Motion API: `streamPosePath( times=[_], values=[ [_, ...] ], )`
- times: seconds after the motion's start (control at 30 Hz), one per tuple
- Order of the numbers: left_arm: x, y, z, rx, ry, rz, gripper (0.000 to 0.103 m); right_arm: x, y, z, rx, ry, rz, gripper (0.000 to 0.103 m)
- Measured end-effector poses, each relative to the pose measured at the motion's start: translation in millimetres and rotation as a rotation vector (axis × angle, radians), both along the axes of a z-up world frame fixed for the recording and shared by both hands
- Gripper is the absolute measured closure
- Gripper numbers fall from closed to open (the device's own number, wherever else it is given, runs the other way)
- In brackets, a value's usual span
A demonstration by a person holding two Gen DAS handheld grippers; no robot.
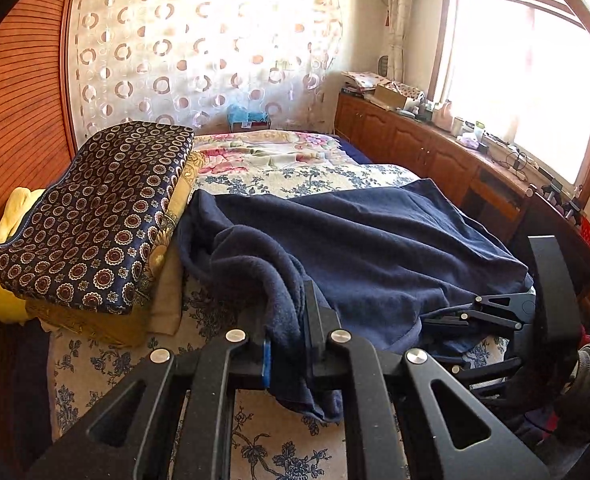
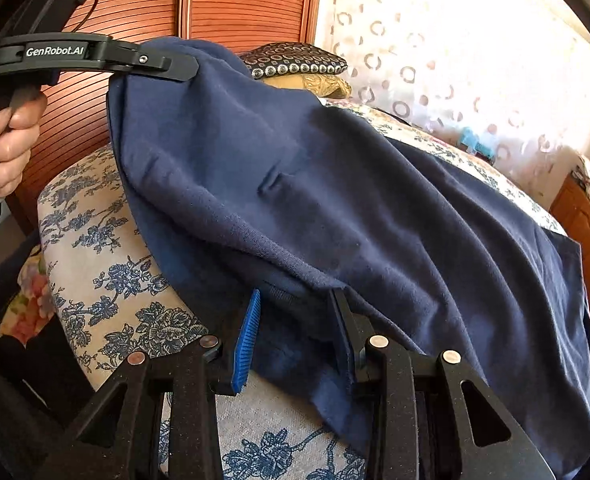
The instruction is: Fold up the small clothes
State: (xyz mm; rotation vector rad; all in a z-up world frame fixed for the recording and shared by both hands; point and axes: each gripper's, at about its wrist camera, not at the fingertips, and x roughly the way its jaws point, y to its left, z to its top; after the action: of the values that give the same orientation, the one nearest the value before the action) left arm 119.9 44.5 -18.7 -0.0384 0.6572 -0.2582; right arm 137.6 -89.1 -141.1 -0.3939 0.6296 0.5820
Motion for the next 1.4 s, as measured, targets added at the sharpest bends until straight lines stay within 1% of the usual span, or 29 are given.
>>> streamPosePath(
  times=[0.03, 0.07, 0.1, 0.2, 0.27, 0.37, 0.4, 0.47, 0.5, 0.53, 0.57, 0.6, 0.63, 0.67, 0.7, 0.83, 0.93, 1.03, 1.13, 1.27, 1.4],
  values=[
    [0.4, 0.3, 0.5, -0.003, -0.002, 0.001, 0.091, 1.6, -0.2, 0.0, 0.009, 0.006, -0.003, 0.084],
    [-0.9, 0.2, 0.7, -0.005, -0.005, 0.001, 0.091, 4.4, -1.1, -0.1, 0.012, 0.007, -0.010, 0.089],
    [-1.3, -0.2, 1.4, -0.006, -0.008, 0.001, 0.091, 7.5, -3.1, 0.7, 0.018, 0.015, -0.012, 0.097],
    [-2.2, -1.4, 3.4, -0.002, -0.014, 0.002, 0.091, 13.0, -12.0, 7.5, 0.088, 0.068, -0.010, 0.098],
    [-2.4, 0.1, 4.9, 0.001, -0.017, 0.005, 0.091, 10.2, -20.2, 18.9, 0.156, 0.090, -0.003, 0.098],
    [-4.2, 3.7, 7.3, -0.006, -0.024, 0.013, 0.091, 2.4, -32.7, 31.4, 0.273, 0.168, 0.045, 0.098],
    [-5.2, 4.8, 8.3, -0.010, -0.026, 0.015, 0.091, 0.2, -35.0, 33.3, 0.292, 0.189, 0.059, 0.098],
    [-6.4, 6.5, 10.3, -0.018, -0.031, 0.017, 0.091, -3.7, -38.0, 32.9, 0.304, 0.229, 0.088, 0.092],
    [-6.6, 6.7, 11.1, -0.020, -0.032, 0.018, 0.091, -5.2, -39.2, 32.3, 0.286, 0.221, 0.070, 0.082],
    [-6.6, 6.2, 11.8, -0.019, -0.034, 0.018, 0.091, -6.1, -39.9, 31.8, 0.264, 0.207, 0.047, 0.075],
    [-6.2, 5.3, 12.2, -0.020, -0.035, 0.017, 0.091, -7.1, -41.5, 31.3, 0.258, 0.199, 0.041, 0.073],
    [-5.9, 3.6, 12.9, -0.019, -0.036, 0.015, 0.091, -8.5, -42.7, 30.7, 0.259, 0.192, 0.037, 0.069],
    [-5.6, 1.3, 13.9, -0.017, -0.038, 0.011, 0.091, -8.6, -45.0, 30.4, 0.255, 0.178, 0.021, 0.062],
    [-4.7, -0.6, 15.0, -0.015, -0.040, 0.007, 0.091, -9.5, -45.1, 31.7, 0.247, 0.167, 0.002, 0.059],
    [-3.4, -4.3, 16.9, -0.012, -0.042, -0.001, 0.091, -8.9, -48.3, 33.4, 0.240, 0.154, -0.019, 0.059],
    [5.6, -20.7, 26.0, -0.009, -0.051, -0.043, 0.091, -10.3, -70.0, 35.8, 0.249, 0.109, -0.102, 0.059],
    [17.5, -46.4, 37.2, -0.008, -0.056, -0.102, 0.091, -15.9, -88.6, 36.8, 0.244, 0.063, -0.182, 0.059],
    [26.8, -79.5, 49.5, -0.019, -0.062, -0.185, 0.091, -25.2, -116.6, 37.6, 0.271, 0.041, -0.239, 0.059],
    [35.6, -124.5, 61.9, -0.012, -0.068, -0.275, 0.091, -37.6, -143.2, 36.1, 0.299, 0.019, -0.290, 0.059],
    [50.9, -193.9, 77.0, 0.012, -0.067, -0.397, 0.091, -56.1, -193.3, 37.2, 0.330, -0.004, -0.367, 0.059],
    [57.1, -253.1, 89.6, 0.024, -0.062, -0.513, 0.091, -72.0, -228.1, 31.6, 0.370, -0.015, -0.434, 0.059]
  ],
)
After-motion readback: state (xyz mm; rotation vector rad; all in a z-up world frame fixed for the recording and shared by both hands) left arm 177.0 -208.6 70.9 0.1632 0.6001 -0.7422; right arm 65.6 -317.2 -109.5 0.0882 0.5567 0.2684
